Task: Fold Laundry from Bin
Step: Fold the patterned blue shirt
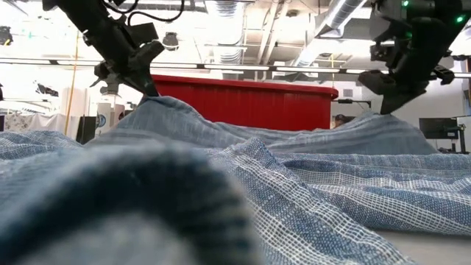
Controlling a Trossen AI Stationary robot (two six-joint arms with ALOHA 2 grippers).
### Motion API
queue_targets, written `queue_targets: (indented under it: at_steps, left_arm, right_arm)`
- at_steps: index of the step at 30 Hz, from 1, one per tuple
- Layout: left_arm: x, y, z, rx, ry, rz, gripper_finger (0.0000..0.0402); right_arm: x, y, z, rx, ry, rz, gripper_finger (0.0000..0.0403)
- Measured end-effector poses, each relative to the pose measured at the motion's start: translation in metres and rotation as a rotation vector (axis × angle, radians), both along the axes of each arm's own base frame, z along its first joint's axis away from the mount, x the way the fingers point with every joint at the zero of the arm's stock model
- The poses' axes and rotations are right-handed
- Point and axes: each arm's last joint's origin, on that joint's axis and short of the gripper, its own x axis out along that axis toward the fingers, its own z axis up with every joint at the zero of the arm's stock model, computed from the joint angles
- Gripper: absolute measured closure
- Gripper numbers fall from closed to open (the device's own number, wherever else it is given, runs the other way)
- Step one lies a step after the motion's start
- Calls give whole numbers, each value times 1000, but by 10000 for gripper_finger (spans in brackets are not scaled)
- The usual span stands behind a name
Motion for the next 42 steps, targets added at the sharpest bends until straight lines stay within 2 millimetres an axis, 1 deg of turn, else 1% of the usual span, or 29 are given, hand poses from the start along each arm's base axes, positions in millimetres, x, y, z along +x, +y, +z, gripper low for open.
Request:
queue_targets:
  at_steps: [7,12,17,23,32,37,42]
  left_arm:
    - [-1,-6,0,-10,0,-27,401]
    - [1,-9,-4,-29,18,-49,401]
    - [4,-15,-9,-31,43,-72,401]
    - [5,-26,-9,0,32,-93,401]
    - [5,-42,-11,-3,22,-134,401]
    - [9,-51,-22,37,77,-149,401]
    - [17,-54,-36,74,144,-135,401]
  right_arm:
    - [7,13,20,-36,-61,75,388]
    - [7,21,23,-28,-94,101,388]
    - [0,32,15,-28,-73,68,388]
    - [-10,47,6,-44,-15,-1,388]
    - [-6,68,-15,-47,61,-51,388]
    - [-5,81,-26,-49,74,-75,388]
    - [-8,92,-34,-45,96,-106,388]
